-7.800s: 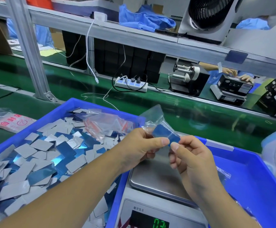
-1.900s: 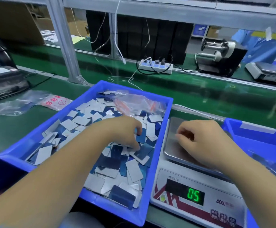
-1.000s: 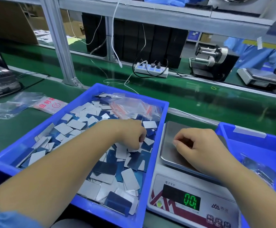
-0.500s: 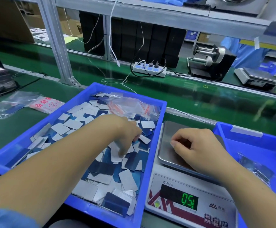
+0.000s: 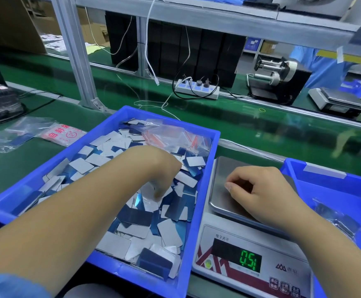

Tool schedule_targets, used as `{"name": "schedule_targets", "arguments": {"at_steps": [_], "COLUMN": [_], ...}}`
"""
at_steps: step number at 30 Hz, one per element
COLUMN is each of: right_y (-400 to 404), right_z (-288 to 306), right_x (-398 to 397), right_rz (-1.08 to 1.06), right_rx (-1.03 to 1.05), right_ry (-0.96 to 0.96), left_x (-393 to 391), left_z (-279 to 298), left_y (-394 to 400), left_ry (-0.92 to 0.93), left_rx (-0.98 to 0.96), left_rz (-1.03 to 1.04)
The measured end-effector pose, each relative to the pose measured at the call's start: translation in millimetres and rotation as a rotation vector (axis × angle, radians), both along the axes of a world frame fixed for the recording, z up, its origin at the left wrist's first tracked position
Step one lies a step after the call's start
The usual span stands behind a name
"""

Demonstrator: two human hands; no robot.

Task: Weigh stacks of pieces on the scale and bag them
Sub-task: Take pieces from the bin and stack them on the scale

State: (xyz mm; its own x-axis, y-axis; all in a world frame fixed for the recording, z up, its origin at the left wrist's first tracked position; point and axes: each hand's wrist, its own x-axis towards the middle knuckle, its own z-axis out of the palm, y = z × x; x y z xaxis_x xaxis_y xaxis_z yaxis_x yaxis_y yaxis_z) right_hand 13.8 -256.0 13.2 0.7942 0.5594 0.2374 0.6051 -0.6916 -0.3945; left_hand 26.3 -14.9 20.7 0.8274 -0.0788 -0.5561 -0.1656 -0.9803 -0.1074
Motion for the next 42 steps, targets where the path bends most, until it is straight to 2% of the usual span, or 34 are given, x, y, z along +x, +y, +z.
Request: {"name": "schedule_targets", "arguments": {"at_steps": [4, 16, 21, 27, 33, 37, 39, 42], "right_y": [0, 0, -1, 0, 0, -1, -2, -3], "right_z": [1, 1, 0, 1, 4, 6, 6, 6], "right_x": [0, 0, 1, 1, 0, 0, 2, 3], "right_rz": [0.002, 0.011, 0.016, 0.015, 0.005, -0.003, -0.009, -0.022], "right_rx": [0.0, -0.007, -0.008, -0.005, 0.015, 0.036, 0.049, 0.07], "right_ry": [0.008, 0.008, -0.003, -0.007, -0.024, -0.022, -0.031, -0.046], "left_x": [-3, -4, -4, -3, 4, 14, 18, 18], "left_z": [4, -2, 1, 14, 22, 19, 11, 2], "left_y": [3, 15, 18, 23, 26, 22, 18, 12], "left_ry": [0.006, 0.021, 0.037, 0.014, -0.175, -0.436, -0.548, -0.611], "left_rx": [0.023, -0.075, -0.039, -0.171, -0.337, -0.421, -0.426, -0.378], "left_rz": [0.007, 0.031, -0.006, -0.022, -0.04, -0.01, -0.002, -0.022]}}
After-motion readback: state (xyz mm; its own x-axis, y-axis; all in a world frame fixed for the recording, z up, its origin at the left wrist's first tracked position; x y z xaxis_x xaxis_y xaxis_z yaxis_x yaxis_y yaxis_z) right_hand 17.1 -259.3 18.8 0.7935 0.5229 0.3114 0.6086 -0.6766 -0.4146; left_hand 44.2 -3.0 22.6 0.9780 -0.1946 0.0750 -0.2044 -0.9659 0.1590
